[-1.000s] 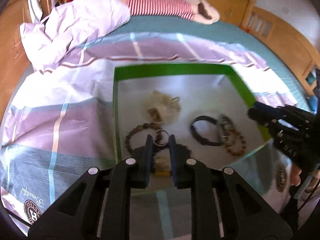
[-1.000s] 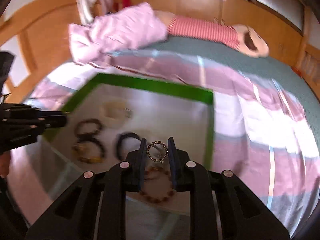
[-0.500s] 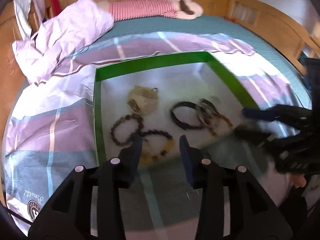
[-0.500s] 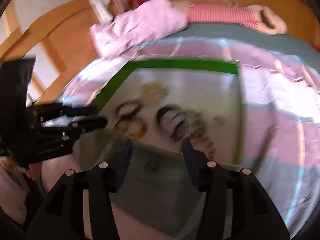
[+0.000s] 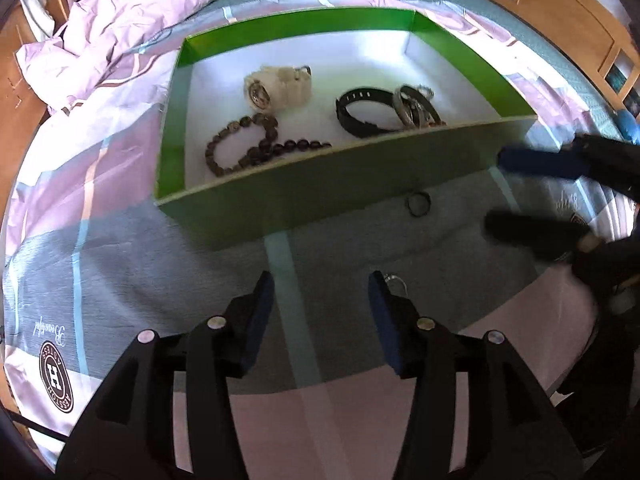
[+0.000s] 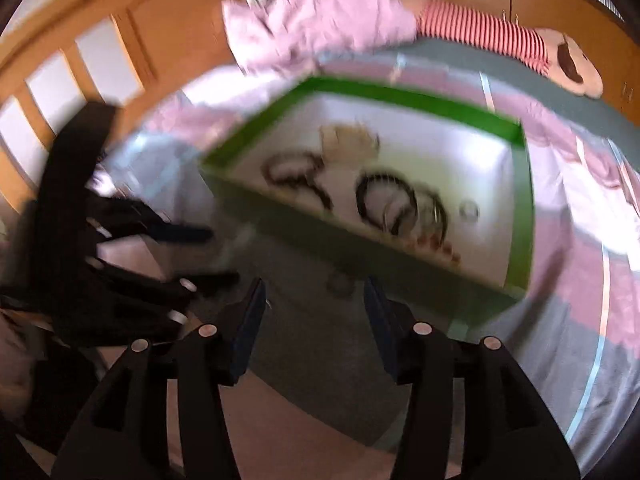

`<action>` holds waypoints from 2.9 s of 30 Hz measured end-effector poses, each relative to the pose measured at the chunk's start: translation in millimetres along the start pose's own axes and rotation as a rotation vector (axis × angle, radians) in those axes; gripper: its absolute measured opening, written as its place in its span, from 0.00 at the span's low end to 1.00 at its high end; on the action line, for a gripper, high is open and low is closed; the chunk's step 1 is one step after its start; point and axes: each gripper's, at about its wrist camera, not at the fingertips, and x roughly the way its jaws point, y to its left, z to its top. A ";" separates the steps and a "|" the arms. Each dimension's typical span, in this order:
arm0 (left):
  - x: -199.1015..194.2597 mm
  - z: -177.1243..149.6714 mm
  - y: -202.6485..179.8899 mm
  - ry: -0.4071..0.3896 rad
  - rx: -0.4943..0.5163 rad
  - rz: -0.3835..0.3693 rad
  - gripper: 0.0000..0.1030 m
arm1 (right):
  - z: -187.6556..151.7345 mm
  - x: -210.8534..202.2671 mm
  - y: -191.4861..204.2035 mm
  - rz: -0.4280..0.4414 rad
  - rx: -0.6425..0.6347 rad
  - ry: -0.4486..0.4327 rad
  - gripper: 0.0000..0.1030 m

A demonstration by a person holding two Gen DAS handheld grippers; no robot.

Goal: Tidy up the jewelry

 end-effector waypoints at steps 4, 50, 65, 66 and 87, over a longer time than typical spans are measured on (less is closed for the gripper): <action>5.5 -1.7 -7.3 0.020 0.014 -0.019 0.49 | -3.9 29.6 -2.5 -0.026 0.037 0.032 0.48; 19.8 -9.5 -23.3 0.044 0.083 -0.035 0.31 | -24.5 45.4 -1.5 -0.097 -0.067 0.130 0.22; 21.4 -7.5 -17.9 0.044 0.078 -0.036 0.31 | -35.2 34.8 -12.8 -0.095 -0.070 0.152 0.51; 21.6 -7.6 -19.6 0.043 0.081 -0.035 0.31 | -34.9 35.3 -9.5 -0.097 -0.083 0.146 0.51; 18.4 -11.5 -33.2 0.033 0.104 -0.054 0.31 | -30.6 31.7 -8.4 -0.046 -0.058 0.115 0.50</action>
